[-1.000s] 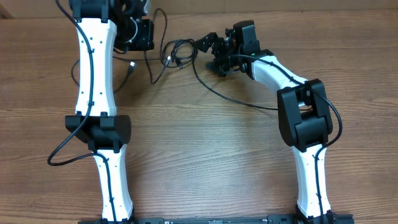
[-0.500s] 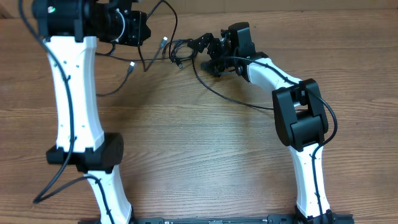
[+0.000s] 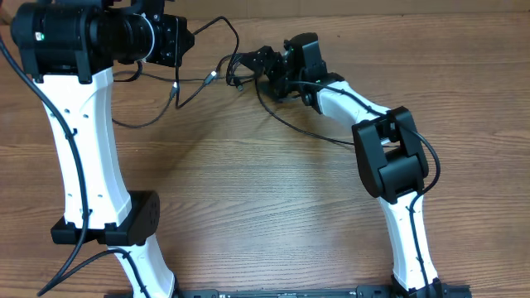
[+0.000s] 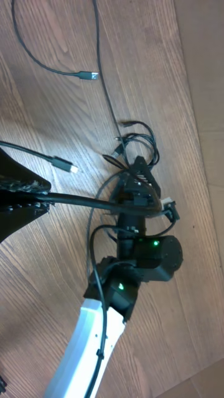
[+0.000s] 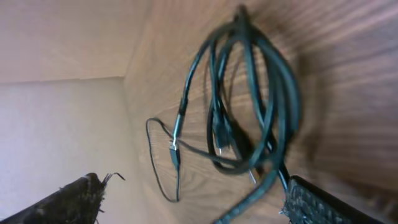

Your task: Untangle cables

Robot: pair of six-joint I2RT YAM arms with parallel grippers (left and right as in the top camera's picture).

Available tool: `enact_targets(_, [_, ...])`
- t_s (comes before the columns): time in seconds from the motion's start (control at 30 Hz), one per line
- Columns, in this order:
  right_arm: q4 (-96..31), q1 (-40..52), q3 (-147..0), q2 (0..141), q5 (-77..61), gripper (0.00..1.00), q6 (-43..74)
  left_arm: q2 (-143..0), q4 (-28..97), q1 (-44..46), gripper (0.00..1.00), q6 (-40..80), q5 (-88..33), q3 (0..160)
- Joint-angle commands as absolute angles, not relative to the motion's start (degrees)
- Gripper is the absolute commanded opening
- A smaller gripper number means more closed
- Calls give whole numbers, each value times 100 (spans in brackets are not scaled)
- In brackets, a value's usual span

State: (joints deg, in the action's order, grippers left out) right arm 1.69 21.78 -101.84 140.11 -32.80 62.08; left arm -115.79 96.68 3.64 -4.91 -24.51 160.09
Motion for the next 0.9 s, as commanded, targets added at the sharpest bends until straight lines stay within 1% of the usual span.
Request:
enact_targets(0.0, [486, 2152, -10239, 14400, -3111, 84, 6252, -11474, 9679, 338, 6, -626, -2506, 16007])
enact_targets(0.03, [521, 2152, -10239, 14442, -3111, 78, 6309, -11474, 9679, 333, 6, -626, -2504, 16007])
enact_targets(0.07, [574, 2152, -10239, 14510, -3116, 57, 6326, -11474, 9679, 320, 6, -626, -2488, 16007])
enact_targets(0.1, [569, 2152, -10239, 14536, -3111, 42, 6320, -11474, 9679, 301, 6, -631, -2486, 16007])
enact_targets(0.13, [569, 2152, -10239, 14556, -3114, 32, 6318, -11474, 9679, 283, 6, -628, -2486, 16007])
enact_targets(0.27, [572, 2152, -10239, 14556, -3114, 4, 6235, -11474, 9679, 163, 6, -639, -2488, 16007])
enact_targets(0.43, [607, 2073, -10248, 14553, -3428, 4, 6114, -11474, 9679, -8, 7, -646, -2486, 16007])
enact_targets(0.47, [609, 2038, -10278, 14551, -3573, 4, 6053, -11474, 9679, -34, 10, -648, -2484, 16007])
enact_targets(0.5, [615, 1988, -10326, 14551, -3763, 4, 5975, -11474, 9677, -69, 19, -657, -2477, 16007])
enact_targets(0.53, [615, 1931, -10392, 14551, -3962, 4, 5896, -11474, 9679, -93, 31, -681, -2456, 16007])
enact_targets(0.57, [613, 1872, -10471, 14534, -4150, 4, 5804, -11474, 9679, -123, 48, -694, -2412, 16007])
enact_targets(0.6, [585, 1822, -10534, 14518, -4252, 4, 5765, -11474, 9677, -145, 77, -694, -2351, 16007])
enact_targets(0.63, [556, 1765, -10608, 14464, -4364, 4, 5695, -11474, 9677, -161, 100, -718, -2314, 16007])
enact_targets(0.77, [193, 1584, -10875, 14123, -4405, 4, 5299, -11474, 9666, -165, 100, -773, -2167, 16007])
enact_targets(0.87, [-475, 1470, -11196, 13762, -4401, 4, 4803, -11474, 9633, -165, 100, -770, -2161, 16007])
